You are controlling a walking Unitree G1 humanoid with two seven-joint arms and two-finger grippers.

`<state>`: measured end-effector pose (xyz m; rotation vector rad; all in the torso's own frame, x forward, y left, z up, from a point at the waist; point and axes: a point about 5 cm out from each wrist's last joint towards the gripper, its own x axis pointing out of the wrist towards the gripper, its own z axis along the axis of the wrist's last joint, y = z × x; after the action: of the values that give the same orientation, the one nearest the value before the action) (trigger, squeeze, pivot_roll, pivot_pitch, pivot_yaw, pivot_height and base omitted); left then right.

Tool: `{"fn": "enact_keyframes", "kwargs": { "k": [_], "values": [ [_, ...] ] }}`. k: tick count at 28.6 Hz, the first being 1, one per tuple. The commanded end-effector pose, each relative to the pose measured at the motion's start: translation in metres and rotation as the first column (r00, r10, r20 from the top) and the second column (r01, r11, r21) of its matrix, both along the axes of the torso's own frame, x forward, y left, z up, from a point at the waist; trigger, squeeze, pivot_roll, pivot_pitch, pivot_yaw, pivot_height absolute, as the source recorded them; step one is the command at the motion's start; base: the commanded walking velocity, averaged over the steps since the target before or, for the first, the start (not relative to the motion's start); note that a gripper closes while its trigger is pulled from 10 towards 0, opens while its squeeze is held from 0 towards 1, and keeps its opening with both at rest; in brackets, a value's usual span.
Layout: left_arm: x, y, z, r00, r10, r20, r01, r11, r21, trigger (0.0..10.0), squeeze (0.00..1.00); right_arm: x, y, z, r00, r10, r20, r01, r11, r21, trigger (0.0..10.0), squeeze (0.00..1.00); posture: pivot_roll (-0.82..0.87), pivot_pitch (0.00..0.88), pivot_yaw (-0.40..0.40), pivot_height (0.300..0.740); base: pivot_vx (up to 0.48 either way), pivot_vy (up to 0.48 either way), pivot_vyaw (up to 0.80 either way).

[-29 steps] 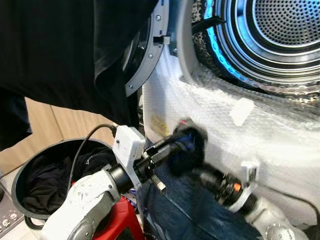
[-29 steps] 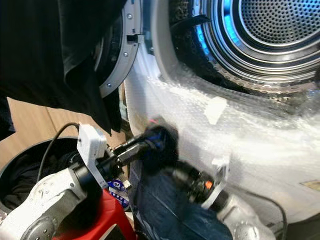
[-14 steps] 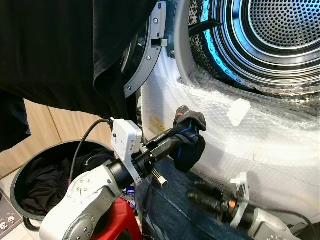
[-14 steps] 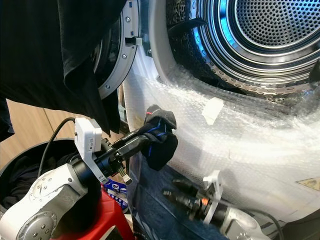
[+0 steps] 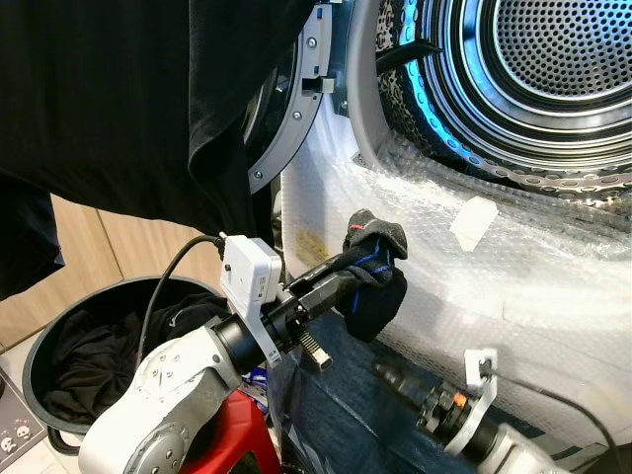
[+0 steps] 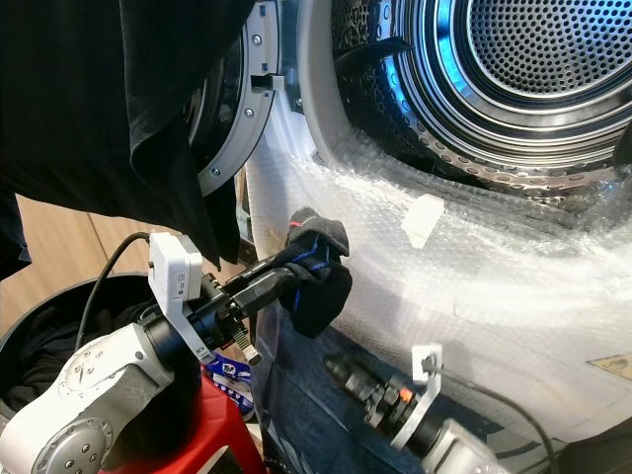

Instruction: Clothes washing

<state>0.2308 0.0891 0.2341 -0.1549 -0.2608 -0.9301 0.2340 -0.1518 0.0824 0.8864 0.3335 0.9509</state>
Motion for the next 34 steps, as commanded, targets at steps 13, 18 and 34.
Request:
{"fn": "enact_keyframes", "kwargs": {
  "k": [13,18,34],
  "values": [
    [-0.001,-0.006,0.003,0.999,-0.038,0.007,0.038,0.999,0.006,0.0,0.0,0.015,0.026,0.049,0.89,-0.039,0.453,0.145,0.969,-0.202,10.0,0.0,0.05,0.0,-0.073,0.74,0.0,0.0,0.0],
    [-0.001,-0.006,0.002,0.999,-0.038,0.004,0.038,0.999,0.005,0.0,0.0,0.02,0.033,0.047,0.86,-0.057,0.507,0.228,0.931,-0.283,10.0,0.0,0.05,0.0,-0.075,0.74,0.0,0.0,0.0],
    [-0.001,-0.006,0.002,0.999,-0.036,0.007,0.036,0.999,0.009,0.0,0.0,0.046,0.022,0.039,0.804,-0.249,0.54,0.499,0.775,-0.386,10.0,0.0,0.05,0.0,-0.074,0.74,0.0,0.0,0.0]
  ]
}}
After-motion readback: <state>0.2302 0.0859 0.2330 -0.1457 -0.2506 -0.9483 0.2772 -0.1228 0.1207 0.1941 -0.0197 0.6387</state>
